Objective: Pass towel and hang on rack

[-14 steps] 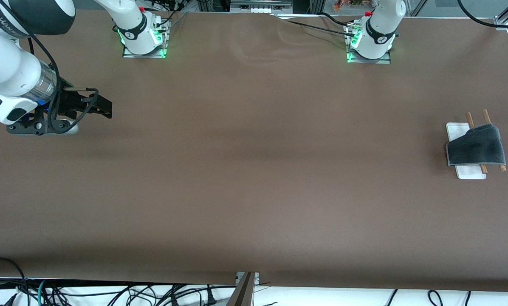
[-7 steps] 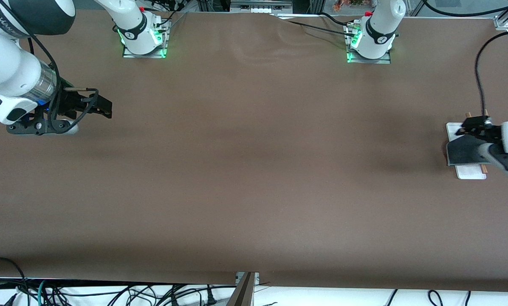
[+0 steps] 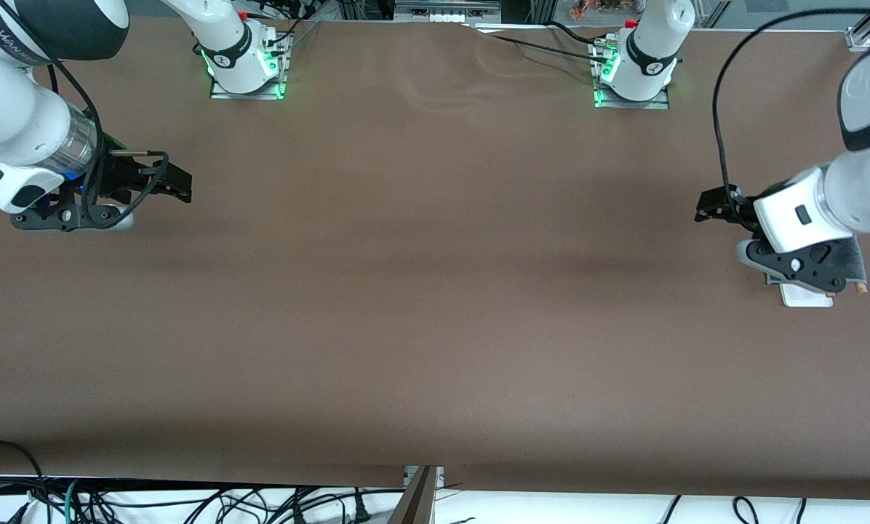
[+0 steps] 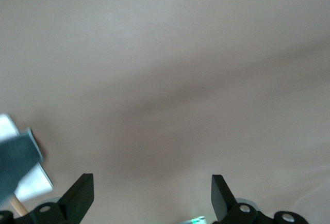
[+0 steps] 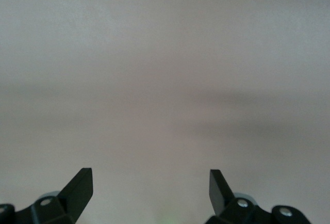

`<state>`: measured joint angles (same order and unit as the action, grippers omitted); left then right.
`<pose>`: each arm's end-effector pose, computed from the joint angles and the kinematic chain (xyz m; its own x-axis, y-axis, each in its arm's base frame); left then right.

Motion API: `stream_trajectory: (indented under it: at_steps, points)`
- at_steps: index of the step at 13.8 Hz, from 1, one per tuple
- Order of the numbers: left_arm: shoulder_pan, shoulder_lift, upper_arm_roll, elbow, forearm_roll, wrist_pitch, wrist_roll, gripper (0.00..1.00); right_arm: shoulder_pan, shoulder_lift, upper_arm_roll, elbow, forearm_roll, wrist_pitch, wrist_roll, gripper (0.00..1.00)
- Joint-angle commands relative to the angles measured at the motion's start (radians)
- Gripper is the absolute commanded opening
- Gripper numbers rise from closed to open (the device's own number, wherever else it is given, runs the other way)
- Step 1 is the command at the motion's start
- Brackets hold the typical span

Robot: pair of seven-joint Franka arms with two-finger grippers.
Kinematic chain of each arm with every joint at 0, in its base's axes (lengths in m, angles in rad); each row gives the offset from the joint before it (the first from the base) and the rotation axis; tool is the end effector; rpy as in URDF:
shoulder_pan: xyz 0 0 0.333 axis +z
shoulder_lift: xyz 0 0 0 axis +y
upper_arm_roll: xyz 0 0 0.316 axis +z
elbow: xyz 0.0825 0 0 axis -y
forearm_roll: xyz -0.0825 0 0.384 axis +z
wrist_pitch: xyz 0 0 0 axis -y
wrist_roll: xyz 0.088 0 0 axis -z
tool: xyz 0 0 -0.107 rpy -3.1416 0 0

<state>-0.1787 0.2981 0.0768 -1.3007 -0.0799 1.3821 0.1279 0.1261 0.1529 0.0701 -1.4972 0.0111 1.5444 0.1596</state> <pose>0.6156 -0.0799 0.5598 0.9493 -0.2385 -0.2048 -0.2257 -0.9706 0.0841 0.5841 0.1143 0.5691 0.9936 0.0361 -0.1072 0.0358 -0.9993 -0.0047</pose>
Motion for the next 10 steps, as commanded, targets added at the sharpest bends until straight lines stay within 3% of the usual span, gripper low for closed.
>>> stream_trajectory:
  at_steps: [1, 3, 5, 10]
  points:
    - [0.065, -0.192, -0.15, -0.255, 0.121, 0.136, -0.247, 1.0, 0.003, -0.013, 0.0, -0.003, -0.014, -0.01, 0.012, 1.0]
    - [0.068, -0.296, -0.112, -0.421, 0.097, 0.304, -0.261, 1.0, 0.004, -0.013, 0.0, -0.003, -0.016, -0.01, 0.014, 1.0]
    - [0.055, -0.358, -0.066, -0.494, 0.085, 0.399, -0.263, 1.0, 0.003, -0.012, 0.0, -0.003, -0.016, -0.01, 0.012, 1.0]
    - [0.131, -0.359, -0.112, -0.5, 0.075, 0.393, -0.263, 1.0, 0.003, -0.013, 0.0, -0.003, -0.016, -0.01, 0.011, 1.0]
